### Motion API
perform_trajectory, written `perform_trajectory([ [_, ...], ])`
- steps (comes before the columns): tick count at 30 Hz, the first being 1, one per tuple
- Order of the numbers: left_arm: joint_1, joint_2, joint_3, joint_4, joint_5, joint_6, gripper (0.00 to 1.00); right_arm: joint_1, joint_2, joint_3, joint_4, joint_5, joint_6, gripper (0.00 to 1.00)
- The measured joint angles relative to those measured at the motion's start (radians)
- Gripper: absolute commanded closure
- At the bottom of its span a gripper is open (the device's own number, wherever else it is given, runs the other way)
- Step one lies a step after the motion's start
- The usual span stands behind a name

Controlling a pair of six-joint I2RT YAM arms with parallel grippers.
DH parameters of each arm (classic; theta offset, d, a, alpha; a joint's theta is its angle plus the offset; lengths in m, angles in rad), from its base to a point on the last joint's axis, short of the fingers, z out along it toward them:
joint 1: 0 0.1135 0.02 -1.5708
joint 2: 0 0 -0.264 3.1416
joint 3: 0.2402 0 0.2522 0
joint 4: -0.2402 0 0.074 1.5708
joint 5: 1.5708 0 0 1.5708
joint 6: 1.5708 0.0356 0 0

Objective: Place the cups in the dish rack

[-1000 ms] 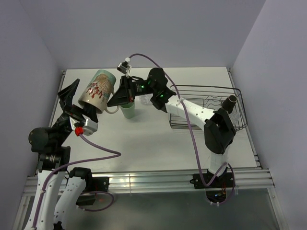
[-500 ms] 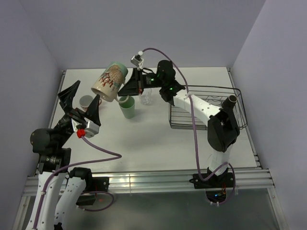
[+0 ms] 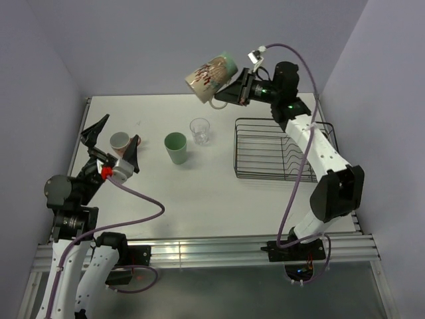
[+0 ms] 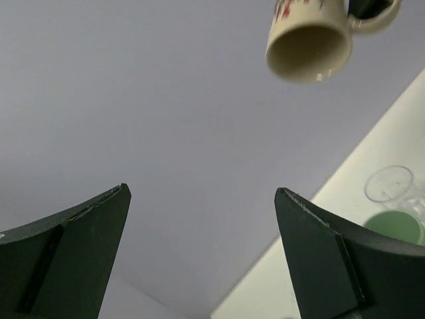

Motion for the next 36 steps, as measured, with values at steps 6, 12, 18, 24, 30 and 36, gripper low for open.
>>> perform_trajectory([
  [6, 0.0, 0.093, 0.082, -0.136, -0.074, -0.131, 0.01, -0.127, -0.148, 0.0, -0.288, 0.106, -0.274, 1.0],
  [12, 0.0, 0.166, 0.16, -0.281, -0.11, -0.289, 0.01, -0.18, -0.246, 0.0, -0.592, 0.342, -0.597, 1.0],
  [18, 0.0, 0.204, 0.171, -0.341, -0.157, -0.409, 0.01, -0.181, -0.346, -0.122, -0.696, 0.613, -0.792, 1.0],
  [24, 0.0, 0.259, 0.188, -0.364, -0.177, -0.487, 0.01, -0.181, -0.398, -0.3, -0.682, 0.806, -0.85, 1.0],
  [30, 0.0, 0.283, 0.19, -0.367, -0.182, -0.555, 0.01, -0.181, -0.397, -0.486, -0.592, 0.868, -0.891, 1.0],
  [36, 0.0, 0.299, 0.193, -0.378, -0.192, -0.603, 0.01, -0.181, -0.396, -0.543, -0.509, 0.93, -0.924, 1.0],
])
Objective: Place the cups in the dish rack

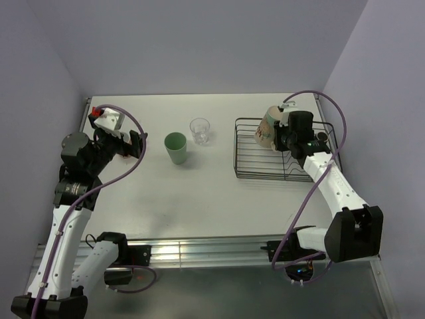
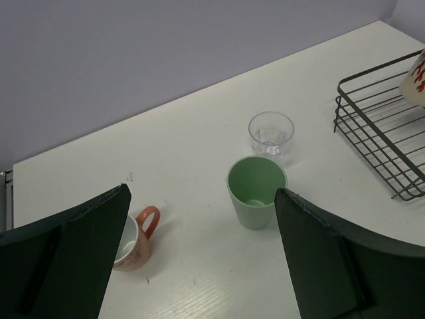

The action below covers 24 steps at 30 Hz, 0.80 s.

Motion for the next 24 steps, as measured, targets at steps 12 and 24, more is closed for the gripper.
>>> perform_trajectory([
  [12, 0.0, 0.025, 0.0, -0.006, -0.013, -0.031, 0.01, 0.0, 0.064, -0.002, 0.117, -0.004, -0.029, 1.0],
  [24, 0.0, 0.032, 0.0, -0.007, -0.017, -0.037, 0.01, 0.0, 0.091, -0.041, 0.16, 0.079, -0.024, 1.0],
])
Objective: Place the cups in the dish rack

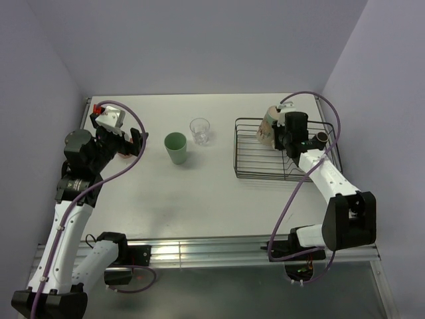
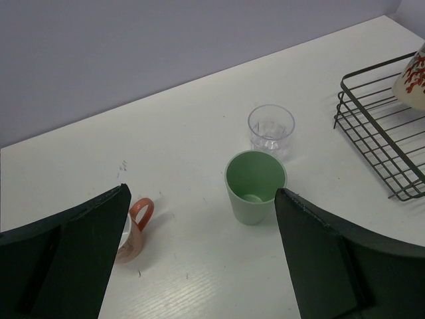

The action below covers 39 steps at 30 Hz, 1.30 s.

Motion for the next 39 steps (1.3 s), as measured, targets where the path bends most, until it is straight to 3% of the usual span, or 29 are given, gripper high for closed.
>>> perform_trajectory([
  [19, 0.0, 0.019, 0.002, 0.0, -0.007, 0.001, 0.01, -0.033, 0.082, -0.029, 0.032, 0.021, -0.004, 1.0],
  [39, 0.0, 0.038, 0.002, 0.001, -0.008, 0.002, 0.01, -0.076, 0.082, -0.153, 0.203, -0.031, -0.064, 1.0],
])
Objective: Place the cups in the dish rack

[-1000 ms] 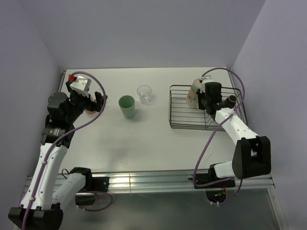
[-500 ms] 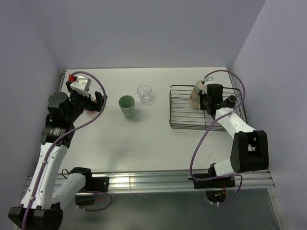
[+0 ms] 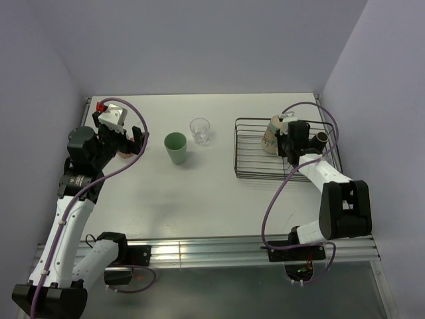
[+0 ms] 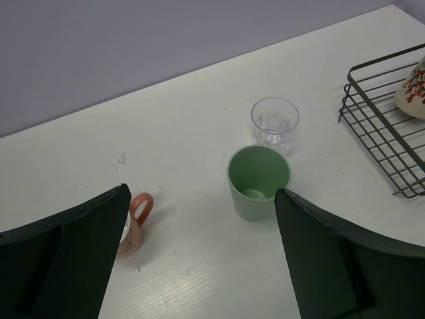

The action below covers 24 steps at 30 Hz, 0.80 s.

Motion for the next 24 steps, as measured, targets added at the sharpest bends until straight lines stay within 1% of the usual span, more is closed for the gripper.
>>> perform_trajectory([
  [14, 0.0, 0.005, 0.0, 0.0, -0.009, 0.004, 0.01, -0.026, 0.022, -0.001, 0.031, -0.051, -0.023, 1.0],
  [24, 0.0, 0.007, 0.0, 0.0, -0.018, 0.005, 0.01, -0.026, 0.047, 0.0, 0.072, -0.051, -0.038, 1.0],
])
